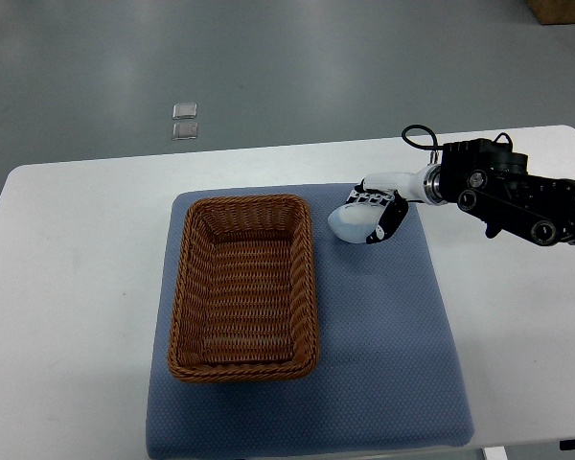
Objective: Place blue toy in brown basket
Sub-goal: 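Close the right hand's fingers around the white-and-blue plush toy, then lift the toy with the right hand and carry it into the basket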
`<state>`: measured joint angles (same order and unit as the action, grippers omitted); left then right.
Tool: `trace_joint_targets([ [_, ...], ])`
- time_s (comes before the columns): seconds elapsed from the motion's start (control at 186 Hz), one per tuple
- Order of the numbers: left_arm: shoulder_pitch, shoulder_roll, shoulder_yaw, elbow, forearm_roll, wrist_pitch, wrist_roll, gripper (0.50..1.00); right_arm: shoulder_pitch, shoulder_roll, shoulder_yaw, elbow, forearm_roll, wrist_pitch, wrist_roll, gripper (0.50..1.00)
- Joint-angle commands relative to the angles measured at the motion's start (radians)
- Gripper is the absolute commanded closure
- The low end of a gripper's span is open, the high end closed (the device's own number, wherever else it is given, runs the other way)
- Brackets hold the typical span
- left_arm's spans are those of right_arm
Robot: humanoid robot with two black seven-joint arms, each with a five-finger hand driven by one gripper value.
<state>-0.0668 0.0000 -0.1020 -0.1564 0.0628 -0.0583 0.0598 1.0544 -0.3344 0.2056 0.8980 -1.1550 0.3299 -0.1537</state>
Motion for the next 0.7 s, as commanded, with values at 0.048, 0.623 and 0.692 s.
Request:
trace_joint_targets([
  [0.048,-0.001,0.000,-0.001,0.000,0.000,0.000,0.000,0.500,0.001,0.006,-0.002,0.001,0.000,-0.002,0.002,0.869],
  [0.623,0.001,0.000,-0.002,0.000,0.000,0.000,0.000,0.500,0.174,-0.104,0.034,0.137,0.118,0.049,0.017,0.973],
  [0.692,0.001,0.000,-0.001,-0.002,0.000,0.000,0.000,0.500,0.184,-0.095,0.055,0.171,0.166,0.052,0.019,0.969],
])
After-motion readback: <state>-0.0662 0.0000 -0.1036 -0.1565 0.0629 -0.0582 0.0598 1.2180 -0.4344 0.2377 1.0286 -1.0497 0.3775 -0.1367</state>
